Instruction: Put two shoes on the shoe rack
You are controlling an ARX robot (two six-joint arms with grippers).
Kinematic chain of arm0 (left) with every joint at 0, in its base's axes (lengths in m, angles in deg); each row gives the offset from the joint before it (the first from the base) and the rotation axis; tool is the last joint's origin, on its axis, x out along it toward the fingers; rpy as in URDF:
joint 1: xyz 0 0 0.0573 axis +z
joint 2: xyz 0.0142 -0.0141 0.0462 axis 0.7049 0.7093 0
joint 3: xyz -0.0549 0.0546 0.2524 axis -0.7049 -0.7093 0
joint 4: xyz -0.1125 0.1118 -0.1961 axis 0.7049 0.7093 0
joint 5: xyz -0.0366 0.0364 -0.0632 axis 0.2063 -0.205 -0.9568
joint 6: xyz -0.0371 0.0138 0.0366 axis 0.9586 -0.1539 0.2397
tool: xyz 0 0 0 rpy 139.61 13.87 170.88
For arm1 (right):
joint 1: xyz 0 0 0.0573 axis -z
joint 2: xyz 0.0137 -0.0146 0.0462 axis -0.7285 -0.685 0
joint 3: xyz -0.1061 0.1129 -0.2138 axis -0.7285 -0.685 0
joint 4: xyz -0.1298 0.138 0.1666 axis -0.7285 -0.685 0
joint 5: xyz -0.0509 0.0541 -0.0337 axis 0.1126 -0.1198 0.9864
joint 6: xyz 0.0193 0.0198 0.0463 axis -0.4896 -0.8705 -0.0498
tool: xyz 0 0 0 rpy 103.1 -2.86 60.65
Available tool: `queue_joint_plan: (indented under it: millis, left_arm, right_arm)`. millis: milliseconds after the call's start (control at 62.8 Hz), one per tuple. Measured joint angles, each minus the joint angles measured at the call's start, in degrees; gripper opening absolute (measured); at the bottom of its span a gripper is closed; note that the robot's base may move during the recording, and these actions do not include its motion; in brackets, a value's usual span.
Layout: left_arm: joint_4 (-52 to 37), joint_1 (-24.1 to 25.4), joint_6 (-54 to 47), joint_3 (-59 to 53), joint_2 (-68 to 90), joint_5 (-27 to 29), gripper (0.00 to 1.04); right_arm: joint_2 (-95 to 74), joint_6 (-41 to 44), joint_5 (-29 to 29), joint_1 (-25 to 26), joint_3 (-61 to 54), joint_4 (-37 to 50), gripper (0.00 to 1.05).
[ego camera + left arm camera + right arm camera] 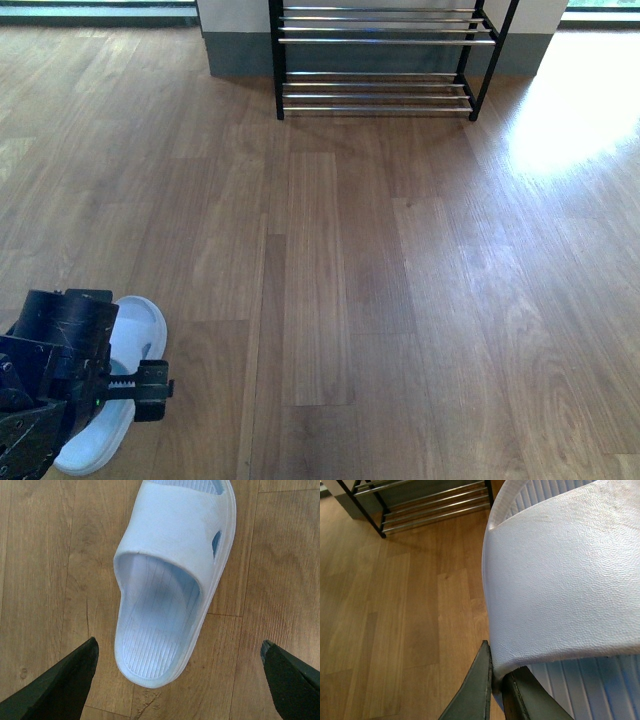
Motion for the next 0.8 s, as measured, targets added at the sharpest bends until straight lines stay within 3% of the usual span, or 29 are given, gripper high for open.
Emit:
queue_joint_plan:
  millis: [80,191,287,350,430,573,653,796]
  left_arm:
    - [-3.96,0.00,-1.18,-0.85,0.70,0.90,0.91]
    - [-17.92,0.11,-4.24,-4.35,3.02,1.40,0.73]
    - [-25.70,0.15,-5.46,-7.08,3.80,1.18,0.85]
    - [-31.10,0.17,-5.95,-8.22,3.96,0.94,0.98]
    - [-33.20,0.17,-5.97,-8.26,3.96,0.83,0.94]
    - [-32.70,0.24,-5.62,-8.66,3.52,1.11,0.95]
    - [-16.52,0.98,0.07,-12.74,-6.23,2.51,0.95]
    - [-7.08,2.19,1.11,-8.02,-9.27,0.57,0.95]
  right_arm:
    - [0.00,0.00,0.00,0.00,0.00,-0.02,0.02]
    - [0.00,0.00,0.00,0.00,0.00,0.00,0.02]
    - [0.00,0.00,0.00,-0.02,0.00,-0.02,0.02]
    - [0.00,-0.02,0.00,-0.02,0.00,0.00,0.02]
    - [0.00,0.00,0.00,0.00,0.00,0.00,0.02]
    - [0.00,0.00,0.00,-0.02,0.00,-0.02,0.02]
    - [0.00,0.00,0.04,0.00,0.00,-0.02,0.02]
    - [0.00,0.00,0.00,-0.02,0.00,-0.02,0.02]
